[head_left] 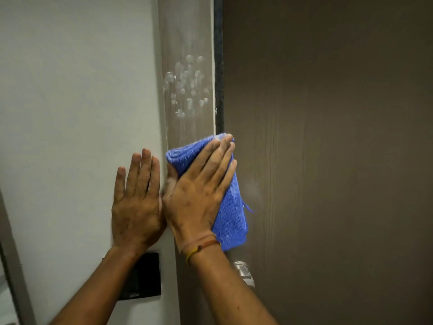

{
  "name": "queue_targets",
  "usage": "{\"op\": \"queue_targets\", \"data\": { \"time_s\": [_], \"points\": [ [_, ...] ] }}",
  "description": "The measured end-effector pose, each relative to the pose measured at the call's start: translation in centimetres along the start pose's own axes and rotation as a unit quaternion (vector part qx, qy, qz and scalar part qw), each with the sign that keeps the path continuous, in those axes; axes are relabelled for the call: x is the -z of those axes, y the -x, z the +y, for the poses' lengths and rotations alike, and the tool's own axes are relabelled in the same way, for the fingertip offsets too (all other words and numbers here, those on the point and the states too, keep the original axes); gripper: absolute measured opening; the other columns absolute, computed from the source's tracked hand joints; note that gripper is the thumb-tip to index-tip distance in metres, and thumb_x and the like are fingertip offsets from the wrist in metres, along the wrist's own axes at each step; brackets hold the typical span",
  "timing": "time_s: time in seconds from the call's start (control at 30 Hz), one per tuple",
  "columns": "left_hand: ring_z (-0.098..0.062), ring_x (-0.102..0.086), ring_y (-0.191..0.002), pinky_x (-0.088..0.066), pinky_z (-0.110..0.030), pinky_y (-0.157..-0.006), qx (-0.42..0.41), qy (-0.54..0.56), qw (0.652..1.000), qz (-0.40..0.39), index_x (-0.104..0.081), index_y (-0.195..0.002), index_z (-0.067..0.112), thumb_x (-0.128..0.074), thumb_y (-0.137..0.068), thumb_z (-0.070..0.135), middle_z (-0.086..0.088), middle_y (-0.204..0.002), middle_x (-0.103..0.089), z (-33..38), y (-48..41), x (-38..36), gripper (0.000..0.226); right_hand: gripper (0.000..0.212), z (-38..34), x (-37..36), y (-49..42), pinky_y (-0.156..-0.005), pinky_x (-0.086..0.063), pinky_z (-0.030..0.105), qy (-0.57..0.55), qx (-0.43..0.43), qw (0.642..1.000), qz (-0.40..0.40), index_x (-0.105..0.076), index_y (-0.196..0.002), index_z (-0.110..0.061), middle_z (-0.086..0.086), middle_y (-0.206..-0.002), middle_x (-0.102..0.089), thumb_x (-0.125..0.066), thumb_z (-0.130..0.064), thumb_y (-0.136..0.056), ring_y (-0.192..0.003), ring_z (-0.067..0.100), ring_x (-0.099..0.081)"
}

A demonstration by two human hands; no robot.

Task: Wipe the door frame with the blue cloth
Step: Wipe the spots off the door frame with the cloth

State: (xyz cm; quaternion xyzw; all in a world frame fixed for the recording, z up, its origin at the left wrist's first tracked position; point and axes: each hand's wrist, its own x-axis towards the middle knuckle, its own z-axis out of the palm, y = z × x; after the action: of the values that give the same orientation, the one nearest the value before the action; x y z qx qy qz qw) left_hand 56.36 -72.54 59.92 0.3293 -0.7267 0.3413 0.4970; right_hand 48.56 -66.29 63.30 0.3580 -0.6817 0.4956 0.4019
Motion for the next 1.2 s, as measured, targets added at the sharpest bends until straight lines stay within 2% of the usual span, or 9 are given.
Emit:
{"op": "queue_targets", "data": {
  "time_s": [0.07,0.17,0.3,0.5,0.67,0.8,0.87,1.07,1.2],
  "points": [
    [-0.022,0.008,-0.149,0.004,-0.041,-0.121,0.002,-0.001,1.000,0.000,-0.005,-0.150,0.004,-0.031,-0.092,0.031,-0.014,-0.158,-0.006,0.0,-0.1,0.2,0.069,0.079,0.2,0.1,-0.1,-0.114,-0.029,0.055,0.012,0.005,1.000,-0.007,-0.005,-0.145,0.006,0.026,-0.155,-0.012,-0.012,-0.054,-0.095,-0.145,0.040,-0.018],
    [-0.026,-0.005,-0.147,0.002,-0.041,-0.121,-0.003,0.018,1.000,0.015,-0.006,-0.149,0.003,-0.034,-0.092,0.029,-0.015,-0.157,-0.009,0.1,-1.2,0.6,0.069,0.080,-1.1,0.3,-3.5,-0.116,-0.024,0.055,0.008,0.026,1.000,0.009,-0.008,-0.146,0.006,0.029,-0.155,-0.017,-0.014,-0.055,-0.095,-0.145,0.042,-0.016],
    [-0.029,-0.010,-0.148,-0.005,-0.045,-0.120,0.026,0.029,0.999,0.032,-0.008,-0.149,0.001,-0.043,-0.094,0.027,-0.019,-0.158,-0.013,-0.2,-4.9,1.5,0.070,0.082,-4.2,1.2,-9.9,-0.116,-0.024,0.053,-0.001,0.002,0.999,0.041,-0.013,-0.146,0.006,0.027,-0.155,-0.019,-0.020,-0.055,-0.091,-0.145,0.039,-0.017],
    [-0.027,-0.005,-0.147,-0.006,-0.047,-0.120,0.058,0.012,0.998,0.035,-0.012,-0.149,-0.001,-0.048,-0.094,0.024,-0.022,-0.159,-0.011,-0.3,-7.3,2.3,0.070,0.079,-2.6,0.6,-5.9,-0.117,-0.024,0.053,-0.012,0.000,1.000,0.026,-0.010,-0.147,0.005,0.027,-0.156,-0.015,-0.022,-0.051,-0.093,-0.146,0.039,-0.014],
    [-0.025,-0.003,-0.147,-0.004,-0.045,-0.120,0.055,0.000,0.998,0.040,-0.009,-0.149,0.000,-0.043,-0.096,0.028,-0.021,-0.159,-0.011,-0.4,-7.1,1.9,0.069,0.080,-2.5,1.1,-6.5,-0.118,-0.021,0.054,0.001,0.022,1.000,0.006,-0.010,-0.147,0.005,0.028,-0.156,-0.013,-0.019,-0.052,-0.092,-0.146,0.041,-0.012],
    [-0.027,-0.009,-0.148,-0.004,-0.043,-0.120,0.062,0.028,0.996,0.065,-0.014,-0.149,0.001,-0.029,-0.097,0.028,-0.021,-0.158,-0.016,-0.3,-7.1,1.7,0.061,0.082,-5.1,2.1,-12.7,-0.118,-0.020,0.053,-0.003,0.019,0.999,0.030,-0.011,-0.147,0.004,0.027,-0.157,-0.014,-0.027,-0.054,-0.092,-0.146,0.040,-0.014],
    [-0.027,-0.009,-0.148,-0.005,-0.044,-0.120,0.064,0.034,0.995,0.070,-0.013,-0.149,0.001,-0.031,-0.096,0.026,-0.021,-0.158,-0.016,-0.3,-7.2,1.7,0.061,0.082,-6.1,2.5,-15.1,-0.118,-0.019,0.053,-0.001,0.014,0.999,0.040,-0.010,-0.147,0.004,0.026,-0.157,-0.013,-0.027,-0.054,-0.092,-0.146,0.040,-0.013],
    [-0.029,-0.008,-0.148,-0.005,-0.046,-0.120,0.053,0.012,0.997,0.055,-0.011,-0.149,0.000,-0.042,-0.095,0.027,-0.022,-0.158,-0.013,-0.4,-7.0,1.8,0.068,0.079,-3.1,1.3,-7.5,-0.119,-0.019,0.052,-0.015,0.021,1.000,0.012,-0.008,-0.148,0.003,0.025,-0.158,-0.011,-0.024,-0.051,-0.093,-0.147,0.039,-0.009],
    [-0.028,-0.005,-0.148,-0.003,-0.044,-0.120,0.059,-0.001,0.997,0.053,-0.009,-0.149,0.001,-0.037,-0.098,0.031,-0.021,-0.159,-0.012,-0.3,-7.2,1.8,0.066,0.079,-1.8,1.2,-6.2,-0.118,-0.021,0.053,0.001,0.040,0.999,-0.005,-0.008,-0.147,0.004,0.026,-0.157,-0.013,-0.019,-0.051,-0.092,-0.146,0.040,-0.011]
  ]
}}
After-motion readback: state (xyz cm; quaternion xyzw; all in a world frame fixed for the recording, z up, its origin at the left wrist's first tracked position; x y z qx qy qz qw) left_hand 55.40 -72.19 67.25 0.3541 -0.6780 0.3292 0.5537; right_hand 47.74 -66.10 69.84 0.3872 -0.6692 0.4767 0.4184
